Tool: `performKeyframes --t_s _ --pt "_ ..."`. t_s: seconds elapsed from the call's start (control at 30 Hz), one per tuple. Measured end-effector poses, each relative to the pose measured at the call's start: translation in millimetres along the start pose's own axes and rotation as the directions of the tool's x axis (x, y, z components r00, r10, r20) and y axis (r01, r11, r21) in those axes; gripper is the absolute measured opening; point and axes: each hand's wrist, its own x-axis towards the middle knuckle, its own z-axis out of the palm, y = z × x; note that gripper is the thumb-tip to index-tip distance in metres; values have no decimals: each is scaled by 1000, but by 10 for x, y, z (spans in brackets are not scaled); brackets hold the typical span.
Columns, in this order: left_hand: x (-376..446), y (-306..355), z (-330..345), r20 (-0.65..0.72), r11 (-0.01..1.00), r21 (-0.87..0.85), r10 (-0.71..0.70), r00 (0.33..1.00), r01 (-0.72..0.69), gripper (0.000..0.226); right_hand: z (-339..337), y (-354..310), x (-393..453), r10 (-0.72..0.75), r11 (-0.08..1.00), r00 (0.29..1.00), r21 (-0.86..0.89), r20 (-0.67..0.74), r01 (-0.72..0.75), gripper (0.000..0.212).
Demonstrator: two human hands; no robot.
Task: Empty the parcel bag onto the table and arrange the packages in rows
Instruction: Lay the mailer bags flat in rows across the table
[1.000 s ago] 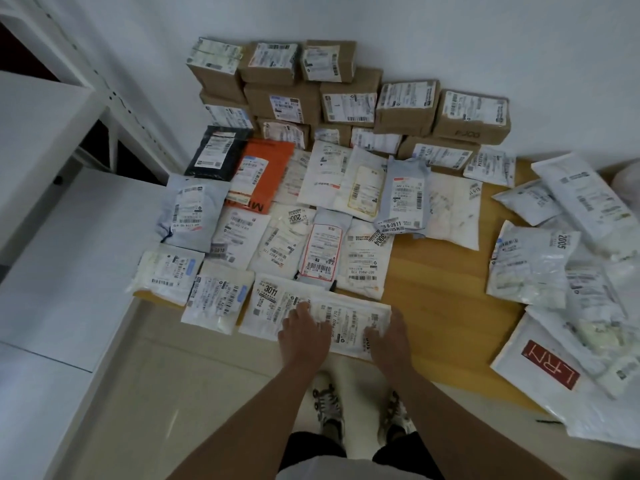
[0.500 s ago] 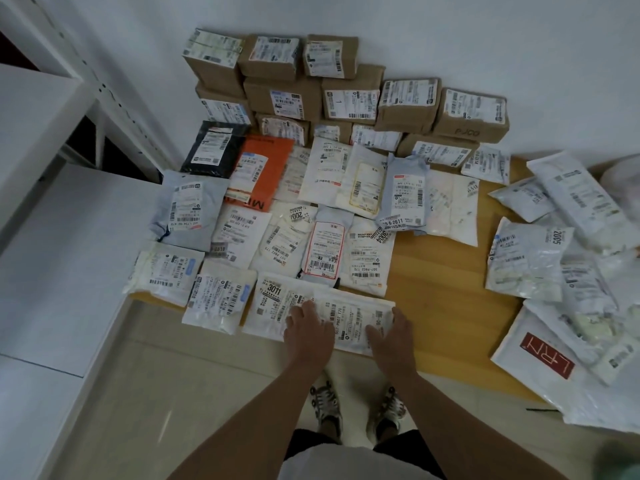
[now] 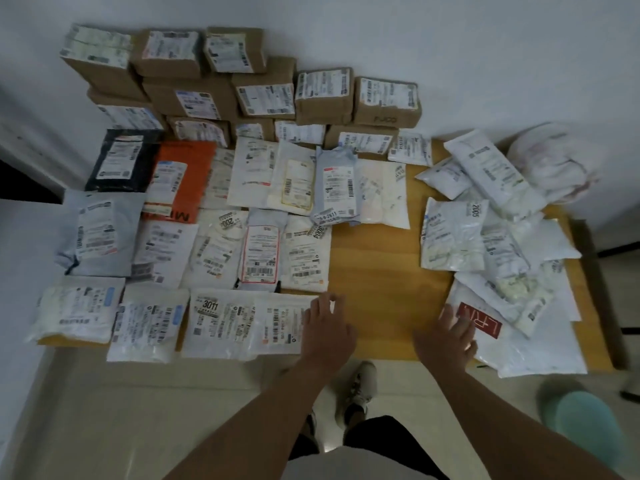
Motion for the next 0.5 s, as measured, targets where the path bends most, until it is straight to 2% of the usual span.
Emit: performKeyframes --t_s 0.07,0.1,0.17,0.23,0.3,0.33,0.4,0.43,0.47,0.5 --pt "33 108 52 65 1000 -12 22 998 -21 48 -6 206 131 71 997 989 -23 126 -68 78" --pt "47 167 87 79 999 -21 33 996 -31 46 0 243 137 47 998 988 -42 149 -41 74" --pt "64 227 130 101 998 -25 53 994 -50 41 87 210 46 -121 986 987 -101 106 132 62" --pt "122 358 230 145 996 -7 90 985 -90 35 166 227 -42 -274 952 947 -95 170 292 56" --pt "174 411 299 198 995 -10 98 975 -98 32 180 197 -138 -401 910 884 -5 243 414 57" --pt "211 498 359 220 994 -3 108 970 -110 32 136 213 -125 -487 871 846 44 215 490 53" --pt "280 673 471 244 991 23 119 963 -129 36 32 272 -24 -678 734 727 129 103 667 43" --pt "312 759 526 253 992 33 109 961 -121 39 -9 320 46 -723 689 687 153 78 708 42" --pt "335 815 568 266 993 48 90 960 -107 43 -55 352 99 -715 695 696 162 62 700 44" --pt "349 879 617 283 992 78 69 957 -94 47 -93 407 175 -674 737 735 143 79 660 49"
